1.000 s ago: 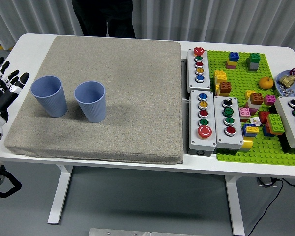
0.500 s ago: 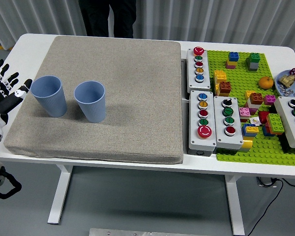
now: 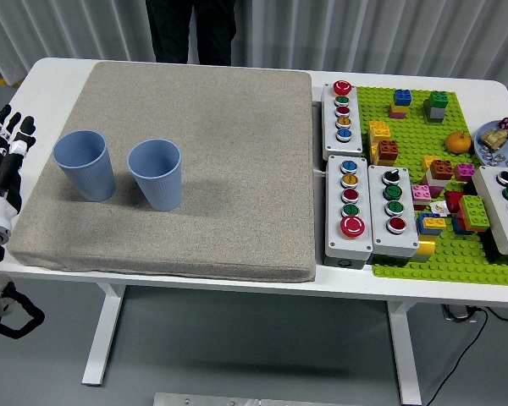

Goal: Pick cup pour cup place

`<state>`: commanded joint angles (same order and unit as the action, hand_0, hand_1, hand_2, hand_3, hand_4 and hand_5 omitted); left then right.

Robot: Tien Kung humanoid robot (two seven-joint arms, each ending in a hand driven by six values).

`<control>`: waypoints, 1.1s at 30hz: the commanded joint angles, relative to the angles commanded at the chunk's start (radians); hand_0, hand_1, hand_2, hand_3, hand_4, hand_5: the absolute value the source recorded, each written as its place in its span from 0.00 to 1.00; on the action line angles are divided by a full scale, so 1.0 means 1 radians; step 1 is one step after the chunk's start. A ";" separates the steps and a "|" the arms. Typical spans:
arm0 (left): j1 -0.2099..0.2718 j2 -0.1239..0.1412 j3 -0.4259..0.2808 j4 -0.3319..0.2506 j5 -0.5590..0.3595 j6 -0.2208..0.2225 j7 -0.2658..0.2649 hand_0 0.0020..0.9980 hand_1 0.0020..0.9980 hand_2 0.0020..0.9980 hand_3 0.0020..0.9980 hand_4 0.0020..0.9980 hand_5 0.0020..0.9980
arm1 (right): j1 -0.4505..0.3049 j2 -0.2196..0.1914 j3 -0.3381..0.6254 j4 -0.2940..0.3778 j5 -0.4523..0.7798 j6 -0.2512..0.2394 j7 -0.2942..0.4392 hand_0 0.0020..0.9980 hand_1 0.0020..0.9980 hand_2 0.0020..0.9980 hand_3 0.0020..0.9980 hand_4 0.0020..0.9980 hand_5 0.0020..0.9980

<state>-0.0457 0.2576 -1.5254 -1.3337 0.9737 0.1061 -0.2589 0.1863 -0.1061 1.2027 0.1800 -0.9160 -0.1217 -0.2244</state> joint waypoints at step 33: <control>0.059 0.000 0.015 0.000 0.082 -0.059 -0.008 0.93 0.91 1.00 1.00 0.85 0.24 | 0.003 0.000 0.004 0.000 -0.003 0.001 0.000 0.74 0.71 0.73 0.64 0.22 0.41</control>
<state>0.0138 0.2574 -1.5107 -1.3334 1.0554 0.0467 -0.2672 0.1898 -0.1058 1.2066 0.1800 -0.9188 -0.1211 -0.2245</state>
